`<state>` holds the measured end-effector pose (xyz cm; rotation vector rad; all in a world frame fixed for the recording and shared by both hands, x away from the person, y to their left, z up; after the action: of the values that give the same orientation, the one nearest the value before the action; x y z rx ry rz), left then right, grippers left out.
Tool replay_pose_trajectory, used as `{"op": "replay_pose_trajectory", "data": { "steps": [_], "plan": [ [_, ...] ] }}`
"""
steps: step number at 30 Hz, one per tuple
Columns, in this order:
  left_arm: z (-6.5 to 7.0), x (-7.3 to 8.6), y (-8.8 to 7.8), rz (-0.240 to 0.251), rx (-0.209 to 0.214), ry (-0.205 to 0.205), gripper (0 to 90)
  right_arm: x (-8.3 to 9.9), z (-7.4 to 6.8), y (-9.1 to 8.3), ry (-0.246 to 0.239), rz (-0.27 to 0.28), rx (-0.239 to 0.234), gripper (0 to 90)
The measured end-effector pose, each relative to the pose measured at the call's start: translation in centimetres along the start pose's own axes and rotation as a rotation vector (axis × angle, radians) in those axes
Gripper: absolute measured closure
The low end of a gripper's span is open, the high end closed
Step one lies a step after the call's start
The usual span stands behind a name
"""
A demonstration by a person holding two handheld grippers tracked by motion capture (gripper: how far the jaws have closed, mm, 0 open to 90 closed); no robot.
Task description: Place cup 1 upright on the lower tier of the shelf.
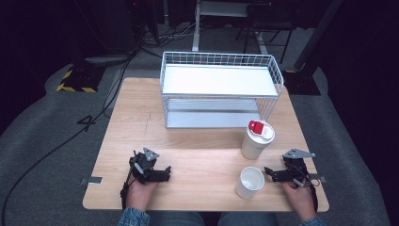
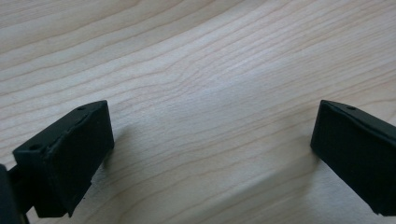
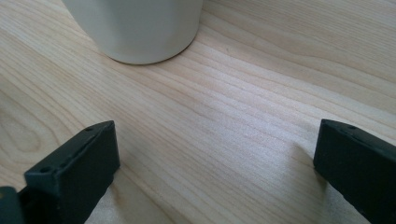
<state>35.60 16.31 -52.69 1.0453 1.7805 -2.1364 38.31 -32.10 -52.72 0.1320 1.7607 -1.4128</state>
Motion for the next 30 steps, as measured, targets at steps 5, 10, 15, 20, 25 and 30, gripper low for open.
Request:
{"op": "replay_pose_trajectory", "data": {
  "steps": [5,10,15,20,25,30],
  "plan": [
    [0.8,-0.6,-1.0,0.039,0.032,0.018,0.1,0.0,0.0,0.0,0.0,0.0,0.0,0.6],
    [2.2,-1.2,-2.2,0.085,0.069,0.065,0.1,0.0,0.0,0.0,0.0,0.0,0.0,0.6],
    [3.6,-1.6,-2.9,0.116,0.109,0.1,0.1,0.0,0.0,0.0,0.003,0.001,0.003,0.7],
    [5.5,-2.2,-3.5,0.144,0.159,0.153,0.1,0.0,0.0,0.0,0.004,0.001,0.005,0.7],
    [7.2,-3.0,-3.7,0.179,0.217,0.176,0.1,0.0,0.0,0.0,0.004,0.0,0.005,0.6],
    [9.0,-3.6,-3.7,0.198,0.26,0.216,0.1,0.0,0.0,0.0,0.007,0.0,0.007,0.7]
  ]
}}
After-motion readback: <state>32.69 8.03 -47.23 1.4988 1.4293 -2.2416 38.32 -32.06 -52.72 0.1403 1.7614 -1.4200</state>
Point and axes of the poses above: each handheld gripper's, and its own axes: y roughly forward along the jaws, x roughly out of its underside, z roughly to its right, the point moved 3 cm from there along y, roughly forward along the jaws, and after that the axes turned 4 degrees about -z, right-handed, at the moved point
